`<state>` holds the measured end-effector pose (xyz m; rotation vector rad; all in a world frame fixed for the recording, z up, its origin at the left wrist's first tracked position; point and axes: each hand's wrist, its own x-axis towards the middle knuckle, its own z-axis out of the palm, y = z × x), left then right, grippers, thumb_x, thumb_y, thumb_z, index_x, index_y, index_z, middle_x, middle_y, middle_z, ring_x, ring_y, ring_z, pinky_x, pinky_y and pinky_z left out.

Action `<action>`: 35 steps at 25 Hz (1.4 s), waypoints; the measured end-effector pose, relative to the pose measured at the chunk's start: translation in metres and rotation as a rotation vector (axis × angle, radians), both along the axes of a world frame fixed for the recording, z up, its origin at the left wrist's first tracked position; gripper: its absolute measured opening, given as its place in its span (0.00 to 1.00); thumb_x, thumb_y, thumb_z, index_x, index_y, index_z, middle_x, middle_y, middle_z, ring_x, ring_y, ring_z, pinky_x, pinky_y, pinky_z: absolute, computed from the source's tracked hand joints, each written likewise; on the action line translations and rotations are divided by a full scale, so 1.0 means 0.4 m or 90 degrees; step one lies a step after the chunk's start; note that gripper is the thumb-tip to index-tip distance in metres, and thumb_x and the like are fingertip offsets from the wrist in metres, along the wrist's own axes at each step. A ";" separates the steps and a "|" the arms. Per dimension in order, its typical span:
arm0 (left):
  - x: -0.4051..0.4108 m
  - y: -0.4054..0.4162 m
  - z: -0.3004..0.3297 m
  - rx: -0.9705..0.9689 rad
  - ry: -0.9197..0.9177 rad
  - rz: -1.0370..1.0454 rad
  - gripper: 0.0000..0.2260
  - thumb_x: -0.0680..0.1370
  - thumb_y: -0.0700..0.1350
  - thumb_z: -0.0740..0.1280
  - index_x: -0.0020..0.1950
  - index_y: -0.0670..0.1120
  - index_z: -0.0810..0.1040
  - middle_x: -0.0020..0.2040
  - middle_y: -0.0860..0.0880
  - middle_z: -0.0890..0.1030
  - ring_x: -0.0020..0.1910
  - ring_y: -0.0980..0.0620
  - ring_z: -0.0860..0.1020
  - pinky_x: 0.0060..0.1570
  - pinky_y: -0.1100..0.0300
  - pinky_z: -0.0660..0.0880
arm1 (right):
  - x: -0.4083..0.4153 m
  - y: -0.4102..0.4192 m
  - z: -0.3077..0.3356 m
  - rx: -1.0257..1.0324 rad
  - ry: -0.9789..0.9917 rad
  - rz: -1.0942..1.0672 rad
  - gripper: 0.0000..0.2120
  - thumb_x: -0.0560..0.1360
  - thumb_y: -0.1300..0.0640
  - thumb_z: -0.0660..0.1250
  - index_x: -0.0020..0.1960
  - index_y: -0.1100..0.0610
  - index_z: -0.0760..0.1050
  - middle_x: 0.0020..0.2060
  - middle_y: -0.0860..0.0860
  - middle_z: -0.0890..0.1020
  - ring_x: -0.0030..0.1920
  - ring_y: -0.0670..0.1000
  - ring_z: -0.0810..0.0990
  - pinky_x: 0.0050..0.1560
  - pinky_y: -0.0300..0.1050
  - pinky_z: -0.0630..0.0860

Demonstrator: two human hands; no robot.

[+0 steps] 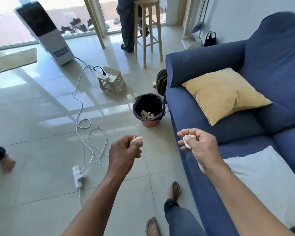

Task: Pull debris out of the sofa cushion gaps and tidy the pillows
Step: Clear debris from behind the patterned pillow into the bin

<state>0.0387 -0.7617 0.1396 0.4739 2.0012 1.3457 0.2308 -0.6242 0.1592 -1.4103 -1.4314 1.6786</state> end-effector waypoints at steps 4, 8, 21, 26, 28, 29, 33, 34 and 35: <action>-0.140 0.146 -0.051 -0.044 0.025 0.003 0.03 0.76 0.45 0.75 0.49 0.51 0.87 0.35 0.49 0.83 0.30 0.55 0.78 0.32 0.59 0.79 | -0.200 0.175 -0.066 0.006 -0.014 0.022 0.10 0.79 0.69 0.63 0.49 0.60 0.82 0.48 0.52 0.87 0.34 0.43 0.81 0.35 0.37 0.79; -0.296 0.313 -0.116 -0.102 0.028 0.021 0.03 0.78 0.49 0.73 0.49 0.52 0.85 0.33 0.51 0.81 0.31 0.54 0.77 0.32 0.57 0.79 | -0.397 0.349 -0.154 -0.033 -0.072 0.054 0.10 0.78 0.68 0.63 0.49 0.58 0.82 0.46 0.49 0.87 0.33 0.43 0.78 0.35 0.38 0.76; -0.762 0.811 -0.430 -0.223 0.038 -0.097 0.09 0.75 0.58 0.69 0.47 0.54 0.83 0.38 0.55 0.85 0.40 0.52 0.85 0.46 0.47 0.83 | -0.849 0.763 -0.456 -0.098 -0.291 -0.017 0.09 0.73 0.63 0.66 0.44 0.53 0.83 0.41 0.49 0.87 0.35 0.47 0.81 0.46 0.56 0.83; -0.832 0.959 -0.629 -0.302 0.085 -0.188 0.09 0.79 0.53 0.67 0.52 0.51 0.84 0.38 0.52 0.83 0.39 0.50 0.82 0.44 0.52 0.81 | -0.937 0.870 -0.699 -0.149 -0.344 -0.044 0.04 0.70 0.54 0.71 0.38 0.46 0.82 0.32 0.47 0.84 0.36 0.51 0.83 0.45 0.55 0.84; -0.843 1.001 -0.713 -0.319 0.096 -0.196 0.09 0.79 0.53 0.67 0.54 0.51 0.83 0.40 0.51 0.84 0.42 0.50 0.82 0.46 0.54 0.80 | -0.959 0.903 -0.800 -0.168 -0.364 -0.034 0.05 0.67 0.52 0.70 0.39 0.42 0.81 0.34 0.46 0.85 0.39 0.53 0.86 0.45 0.57 0.85; -0.842 1.021 -0.764 -0.330 0.102 -0.201 0.09 0.79 0.52 0.67 0.54 0.50 0.83 0.42 0.51 0.84 0.43 0.49 0.82 0.46 0.55 0.79 | -0.964 0.921 -0.856 -0.179 -0.370 -0.027 0.05 0.68 0.53 0.69 0.39 0.43 0.81 0.36 0.46 0.85 0.40 0.54 0.86 0.45 0.57 0.85; -0.830 1.083 -0.942 -0.389 0.090 -0.244 0.11 0.79 0.48 0.66 0.59 0.49 0.82 0.46 0.50 0.85 0.48 0.48 0.82 0.45 0.60 0.74 | -0.972 0.976 -1.022 -0.231 -0.358 -0.039 0.04 0.71 0.56 0.69 0.40 0.48 0.79 0.37 0.47 0.84 0.42 0.52 0.86 0.51 0.56 0.85; -0.829 1.093 -0.970 -0.407 0.070 -0.257 0.13 0.79 0.47 0.66 0.63 0.49 0.80 0.50 0.49 0.85 0.51 0.47 0.82 0.48 0.59 0.76 | -0.972 0.983 -1.049 -0.245 -0.349 -0.029 0.02 0.71 0.54 0.69 0.42 0.48 0.79 0.39 0.47 0.84 0.44 0.52 0.86 0.53 0.56 0.84; -0.831 1.101 -0.987 -0.423 0.047 -0.268 0.17 0.79 0.45 0.65 0.68 0.49 0.77 0.55 0.48 0.84 0.55 0.46 0.81 0.52 0.59 0.76 | -0.974 0.990 -1.061 -0.252 -0.345 -0.010 0.04 0.71 0.52 0.67 0.45 0.47 0.80 0.44 0.47 0.84 0.49 0.52 0.85 0.57 0.56 0.83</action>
